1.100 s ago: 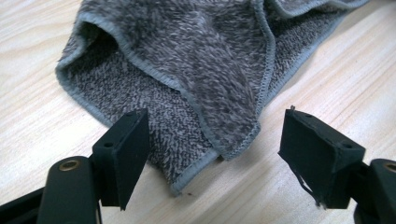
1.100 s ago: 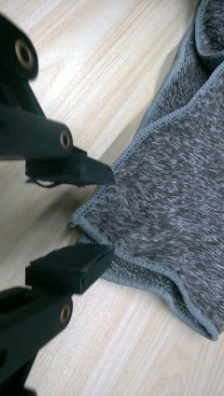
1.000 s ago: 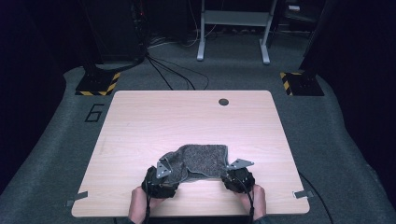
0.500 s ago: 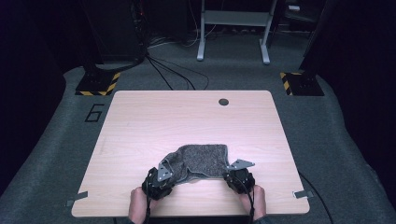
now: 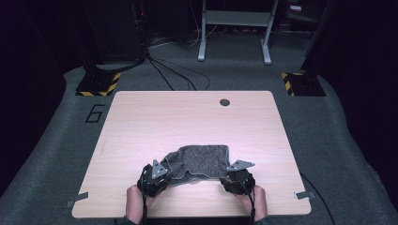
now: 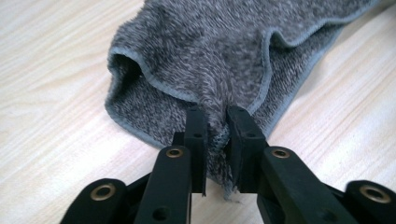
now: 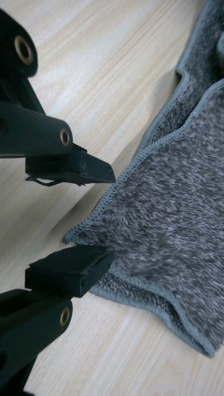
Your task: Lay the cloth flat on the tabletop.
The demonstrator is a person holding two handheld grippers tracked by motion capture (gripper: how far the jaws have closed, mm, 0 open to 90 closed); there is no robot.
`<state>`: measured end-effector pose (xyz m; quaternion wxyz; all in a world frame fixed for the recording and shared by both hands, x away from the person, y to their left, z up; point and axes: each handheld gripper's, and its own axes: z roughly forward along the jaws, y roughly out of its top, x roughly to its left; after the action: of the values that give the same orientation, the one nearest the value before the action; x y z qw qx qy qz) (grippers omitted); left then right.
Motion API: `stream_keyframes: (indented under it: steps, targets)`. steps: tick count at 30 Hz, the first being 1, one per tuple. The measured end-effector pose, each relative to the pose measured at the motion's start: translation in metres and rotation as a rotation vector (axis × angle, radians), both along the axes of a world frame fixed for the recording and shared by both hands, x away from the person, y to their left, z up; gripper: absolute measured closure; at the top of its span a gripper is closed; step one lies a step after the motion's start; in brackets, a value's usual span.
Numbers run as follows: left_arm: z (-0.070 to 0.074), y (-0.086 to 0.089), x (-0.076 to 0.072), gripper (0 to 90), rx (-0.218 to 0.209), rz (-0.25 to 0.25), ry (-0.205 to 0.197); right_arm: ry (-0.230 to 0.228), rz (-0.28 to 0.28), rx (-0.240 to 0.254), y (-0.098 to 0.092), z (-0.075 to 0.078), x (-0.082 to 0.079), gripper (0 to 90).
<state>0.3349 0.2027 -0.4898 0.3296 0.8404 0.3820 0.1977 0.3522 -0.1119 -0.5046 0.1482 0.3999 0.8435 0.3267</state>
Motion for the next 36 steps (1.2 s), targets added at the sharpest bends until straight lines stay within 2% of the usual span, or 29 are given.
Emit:
stream_keyframes:
  steps: [1,2,4,5,11,13,15,17,21,26,28,29,36]
  targets:
    - [0.001,0.000,0.001,79.8,-0.001,0.005,0.003,0.003,-0.007,-0.015,0.001,-0.002,0.001,52.3]
    - [0.001,0.001,0.001,79.7,-0.009,0.002,0.004,0.001,-0.012,-0.042,0.003,-0.003,0.003,51.9]
    - [0.001,0.001,0.002,79.7,-0.009,0.007,0.000,0.004,-0.020,-0.061,0.004,-0.006,0.005,50.9]
    - [0.001,0.002,0.003,79.7,-0.008,0.001,0.004,0.008,-0.030,-0.047,0.004,-0.006,0.005,51.9]
    - [0.000,0.003,0.003,79.6,-0.011,-0.004,0.019,0.008,-0.028,-0.033,0.000,-0.006,0.007,75.5]
    - [-0.001,0.003,0.004,79.6,-0.012,-0.003,0.012,0.008,-0.021,-0.032,0.001,-0.006,0.007,81.6]
    - [0.000,0.002,0.004,79.6,-0.016,0.001,0.011,0.002,-0.023,-0.028,0.001,-0.005,0.006,84.0]
    - [0.001,0.003,0.004,79.6,-0.016,-0.007,0.016,-0.009,-0.014,0.010,0.000,-0.003,0.004,85.1]
    - [0.001,0.004,0.005,80.1,-0.023,-0.003,0.007,-0.034,-0.021,0.042,-0.005,0.006,-0.001,87.1]
    - [0.003,0.010,0.006,80.7,-0.035,0.018,0.001,-0.067,-0.039,0.065,-0.013,0.016,-0.001,87.9]
    - [0.003,0.011,0.006,81.0,-0.041,0.017,0.014,-0.075,-0.048,0.075,-0.017,0.019,0.001,88.0]
    - [0.005,0.012,0.007,81.1,-0.043,0.025,-0.006,-0.075,-0.050,0.091,-0.019,0.022,0.003,88.0]
    - [0.016,0.019,0.018,82.5,-0.068,0.041,-0.020,-0.105,-0.073,0.116,-0.026,0.035,0.011,88.3]
